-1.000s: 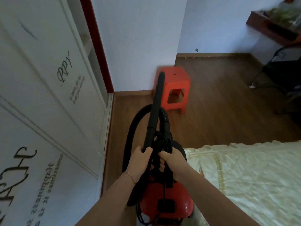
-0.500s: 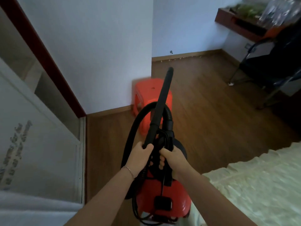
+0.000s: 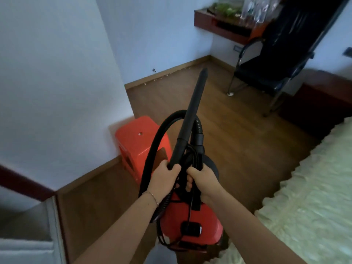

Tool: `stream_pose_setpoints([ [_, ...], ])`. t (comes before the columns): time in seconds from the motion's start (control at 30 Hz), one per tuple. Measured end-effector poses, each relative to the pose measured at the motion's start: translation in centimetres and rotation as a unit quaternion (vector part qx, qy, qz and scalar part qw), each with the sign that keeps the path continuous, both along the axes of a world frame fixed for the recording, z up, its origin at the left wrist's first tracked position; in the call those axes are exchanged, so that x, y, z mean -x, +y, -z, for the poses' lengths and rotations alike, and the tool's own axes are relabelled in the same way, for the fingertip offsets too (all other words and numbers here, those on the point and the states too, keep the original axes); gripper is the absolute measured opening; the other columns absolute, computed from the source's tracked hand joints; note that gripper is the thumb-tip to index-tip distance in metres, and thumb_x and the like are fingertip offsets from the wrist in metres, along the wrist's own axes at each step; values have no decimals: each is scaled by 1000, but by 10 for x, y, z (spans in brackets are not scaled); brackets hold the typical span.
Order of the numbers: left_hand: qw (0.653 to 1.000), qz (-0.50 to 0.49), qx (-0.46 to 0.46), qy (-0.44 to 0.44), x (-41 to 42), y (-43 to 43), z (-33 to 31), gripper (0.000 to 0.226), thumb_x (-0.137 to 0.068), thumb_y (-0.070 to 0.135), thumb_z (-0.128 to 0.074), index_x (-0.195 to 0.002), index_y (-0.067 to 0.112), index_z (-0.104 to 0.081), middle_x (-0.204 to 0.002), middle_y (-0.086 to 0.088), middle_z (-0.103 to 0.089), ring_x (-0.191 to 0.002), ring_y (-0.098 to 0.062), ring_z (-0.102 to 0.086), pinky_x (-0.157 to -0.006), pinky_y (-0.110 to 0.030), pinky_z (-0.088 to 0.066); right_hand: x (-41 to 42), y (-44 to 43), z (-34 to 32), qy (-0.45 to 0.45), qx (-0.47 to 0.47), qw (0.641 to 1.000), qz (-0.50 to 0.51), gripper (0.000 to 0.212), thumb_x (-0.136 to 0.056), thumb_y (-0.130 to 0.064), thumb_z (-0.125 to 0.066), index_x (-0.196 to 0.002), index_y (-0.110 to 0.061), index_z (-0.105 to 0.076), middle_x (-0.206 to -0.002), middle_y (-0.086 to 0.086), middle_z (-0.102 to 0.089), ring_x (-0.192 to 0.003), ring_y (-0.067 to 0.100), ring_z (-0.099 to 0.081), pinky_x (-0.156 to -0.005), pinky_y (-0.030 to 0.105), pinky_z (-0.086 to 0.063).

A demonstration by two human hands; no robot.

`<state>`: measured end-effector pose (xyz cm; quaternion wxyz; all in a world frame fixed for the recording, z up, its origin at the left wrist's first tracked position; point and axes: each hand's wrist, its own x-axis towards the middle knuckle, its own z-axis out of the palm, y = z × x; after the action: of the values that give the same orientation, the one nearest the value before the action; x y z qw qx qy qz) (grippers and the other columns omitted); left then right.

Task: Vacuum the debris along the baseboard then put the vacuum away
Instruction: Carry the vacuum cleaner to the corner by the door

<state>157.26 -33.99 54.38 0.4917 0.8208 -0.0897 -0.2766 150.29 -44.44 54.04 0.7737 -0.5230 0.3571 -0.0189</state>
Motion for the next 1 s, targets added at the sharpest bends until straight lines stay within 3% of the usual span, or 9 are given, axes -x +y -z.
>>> stream_pose_setpoints([
  [0.17, 998, 57, 7, 22, -62, -70, 11, 22, -90, 26, -51, -101, 7, -56, -70, -5, -58, -53, -18, -57, -57, -32, -49, -50, -60, 7, 13, -1, 998, 60, 14, -90, 0, -49, -82, -10, -47, -51, 3, -45, -42, 16, -40, -43, 28, -38],
  [0.57, 976, 212, 11, 43, -192, -248, -3, 18, -93, 28, -47, -100, 13, -54, -75, -6, -58, -54, -17, -57, -54, -29, -46, -156, -217, -10, 36, 15, 980, 195, 14, -90, -3, -52, -78, -10, -49, -53, 4, -48, -44, 18, -42, -46, 31, -40],
  [1.0, 971, 230, 23, 57, -252, -466, 13, 16, -91, 28, -50, -97, 13, -53, -71, -5, -59, -50, -16, -56, -54, -31, -46, -214, -432, 2, 31, 12, 979, 200, 15, -90, -1, -51, -79, -11, -48, -52, 3, -46, -43, 16, -41, -45, 30, -38],
])
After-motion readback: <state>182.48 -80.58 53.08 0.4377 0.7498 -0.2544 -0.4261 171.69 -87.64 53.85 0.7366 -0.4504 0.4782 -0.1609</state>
